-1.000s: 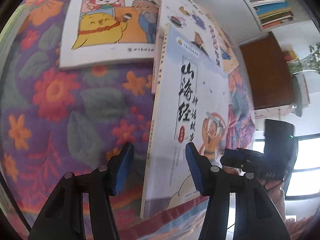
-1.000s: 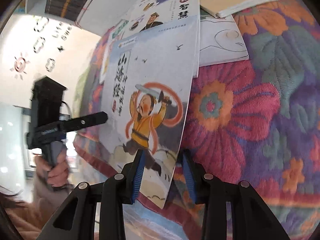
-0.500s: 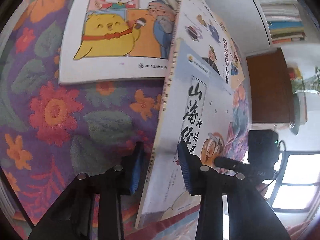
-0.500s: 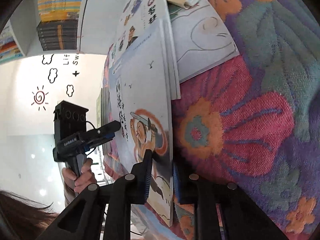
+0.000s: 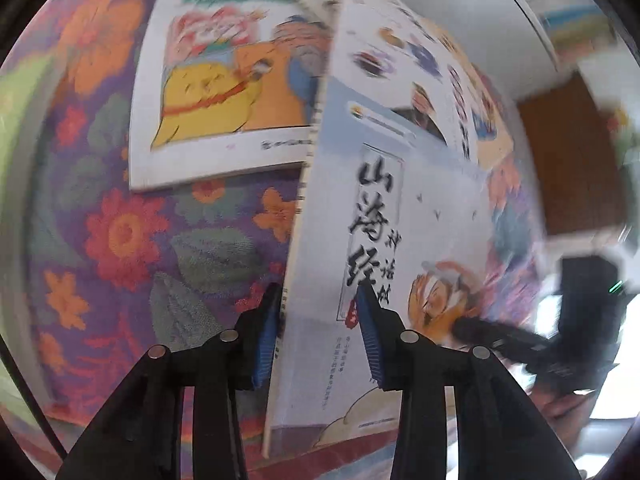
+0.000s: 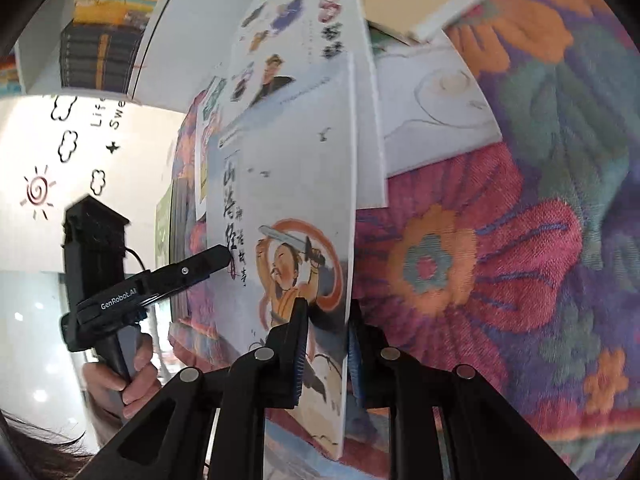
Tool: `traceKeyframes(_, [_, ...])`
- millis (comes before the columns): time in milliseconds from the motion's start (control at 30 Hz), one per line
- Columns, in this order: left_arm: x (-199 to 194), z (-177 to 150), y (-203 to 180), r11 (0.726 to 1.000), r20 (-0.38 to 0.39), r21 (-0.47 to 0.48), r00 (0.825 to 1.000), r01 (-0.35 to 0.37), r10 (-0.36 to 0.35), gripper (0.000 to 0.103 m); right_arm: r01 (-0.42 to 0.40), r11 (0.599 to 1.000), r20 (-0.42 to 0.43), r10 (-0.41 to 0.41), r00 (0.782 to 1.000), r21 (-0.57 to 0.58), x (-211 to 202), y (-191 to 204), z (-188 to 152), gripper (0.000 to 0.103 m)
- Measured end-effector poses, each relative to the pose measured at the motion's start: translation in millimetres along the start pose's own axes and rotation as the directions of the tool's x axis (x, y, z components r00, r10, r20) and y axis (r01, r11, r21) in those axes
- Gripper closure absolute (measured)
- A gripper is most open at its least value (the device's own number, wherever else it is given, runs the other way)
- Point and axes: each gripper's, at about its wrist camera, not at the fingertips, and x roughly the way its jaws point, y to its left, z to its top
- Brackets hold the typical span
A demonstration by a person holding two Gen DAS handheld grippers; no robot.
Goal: Organize books
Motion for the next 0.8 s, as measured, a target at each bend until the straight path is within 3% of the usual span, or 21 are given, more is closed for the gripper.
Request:
traceKeyframes(33, [-4.0,-3.5,-9.3,0.998,0.016,0.05,0.999,-0.045,0.044,0.069,0.007,1.0,0.003,-0.007,1.0,-0.013,-2.1,4.9,-1.2,0.087])
traceKeyframes(100, [-10.0,-9.2,-18.7,0.993,0.032,0.104,0.998,-0.062,0.059,0.069,0.033,0.998,0.013,-0.032,0.999,-0.06,-5.6,20.2,-4.7,0.087])
traceKeyframes(367, [-31.9,-15.3,-8.8,0.994,0.037,0.108,0.999,0.004,-0.008,0.069,0.152,0.97,0.04,-0.147,0.988,-0.19,-7.5,61.3,-12.6,0.089])
traceKeyframes(533, [-47.2,-15.8,-10.9,0.991,0.066,0.134,0.998,0.015,-0.024,0.069,0.16,0.958,0.037,-0.156,0.987,-0.237,-7.9,79.1,-18.3,0.09])
traceKeyframes(800, [-61.6,-17.9,-9.5,0.988,0.086,0.151,0.996,0.026,-0.04,0.069,0.165,0.963,0.073,-0.153,0.986,-0.212,-10.3,87.9,-20.7,0.09])
